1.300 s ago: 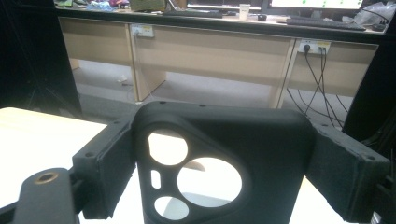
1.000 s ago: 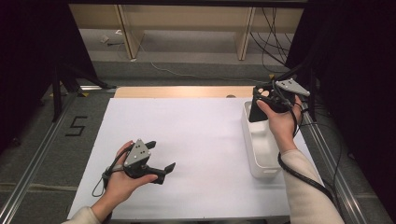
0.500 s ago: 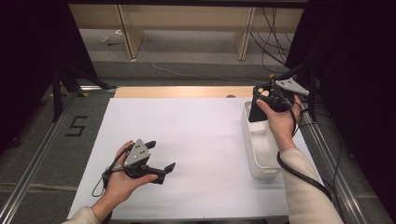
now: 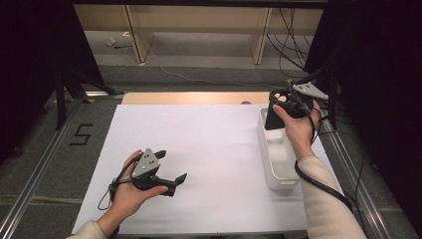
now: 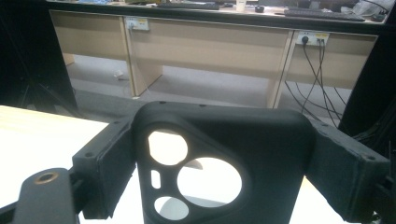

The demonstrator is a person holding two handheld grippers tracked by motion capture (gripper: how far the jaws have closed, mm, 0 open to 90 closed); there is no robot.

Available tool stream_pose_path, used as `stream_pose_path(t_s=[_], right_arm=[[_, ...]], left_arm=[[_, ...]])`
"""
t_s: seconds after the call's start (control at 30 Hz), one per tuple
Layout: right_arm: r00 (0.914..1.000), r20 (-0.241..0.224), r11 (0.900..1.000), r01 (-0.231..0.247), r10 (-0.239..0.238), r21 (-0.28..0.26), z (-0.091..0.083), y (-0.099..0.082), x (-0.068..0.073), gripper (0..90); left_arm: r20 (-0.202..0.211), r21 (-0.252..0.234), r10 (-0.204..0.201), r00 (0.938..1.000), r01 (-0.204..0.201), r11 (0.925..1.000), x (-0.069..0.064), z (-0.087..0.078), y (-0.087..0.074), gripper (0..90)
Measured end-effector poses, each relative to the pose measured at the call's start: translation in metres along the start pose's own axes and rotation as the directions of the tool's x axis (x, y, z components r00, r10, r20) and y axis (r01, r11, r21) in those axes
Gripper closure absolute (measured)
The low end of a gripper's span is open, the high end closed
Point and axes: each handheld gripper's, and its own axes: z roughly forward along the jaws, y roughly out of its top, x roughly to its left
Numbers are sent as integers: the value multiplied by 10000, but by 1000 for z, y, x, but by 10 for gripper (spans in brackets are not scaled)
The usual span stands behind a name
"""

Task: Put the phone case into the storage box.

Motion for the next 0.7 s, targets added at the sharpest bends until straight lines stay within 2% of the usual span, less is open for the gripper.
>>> stream_pose_path(t_s=[0.7], right_arm=[[10000, 49, 9998, 63, -64, 175, 10, -2, 0, 161]], left_arm=[[2, -25, -24, 10000, 24, 10000, 0, 0, 0, 0]])
